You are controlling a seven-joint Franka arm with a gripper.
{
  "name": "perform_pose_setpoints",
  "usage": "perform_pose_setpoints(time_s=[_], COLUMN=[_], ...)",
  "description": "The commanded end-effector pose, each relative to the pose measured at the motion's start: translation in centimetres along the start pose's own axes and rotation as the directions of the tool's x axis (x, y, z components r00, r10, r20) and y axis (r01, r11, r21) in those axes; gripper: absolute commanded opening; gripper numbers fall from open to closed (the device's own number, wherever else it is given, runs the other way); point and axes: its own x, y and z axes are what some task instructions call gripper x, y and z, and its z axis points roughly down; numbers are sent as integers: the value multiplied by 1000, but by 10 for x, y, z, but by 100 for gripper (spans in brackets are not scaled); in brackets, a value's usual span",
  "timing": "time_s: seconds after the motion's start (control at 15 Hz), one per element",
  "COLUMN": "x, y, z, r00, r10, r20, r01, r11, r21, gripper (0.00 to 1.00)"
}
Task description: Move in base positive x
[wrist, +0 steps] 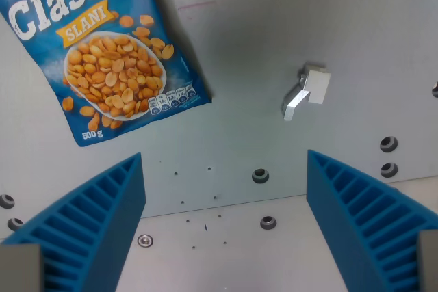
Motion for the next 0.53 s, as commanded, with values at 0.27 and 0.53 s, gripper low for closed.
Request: perform_pose_setpoints(time_s=[0.27, 0.53], x=[20, 40], y=[-5, -10], z=[-4, -3], r00=[1000, 1000], r10=[0, 0], r20=[-7, -7], r01=[0, 0], r11=[1000, 1000], r21=[0, 0], gripper=[100, 100])
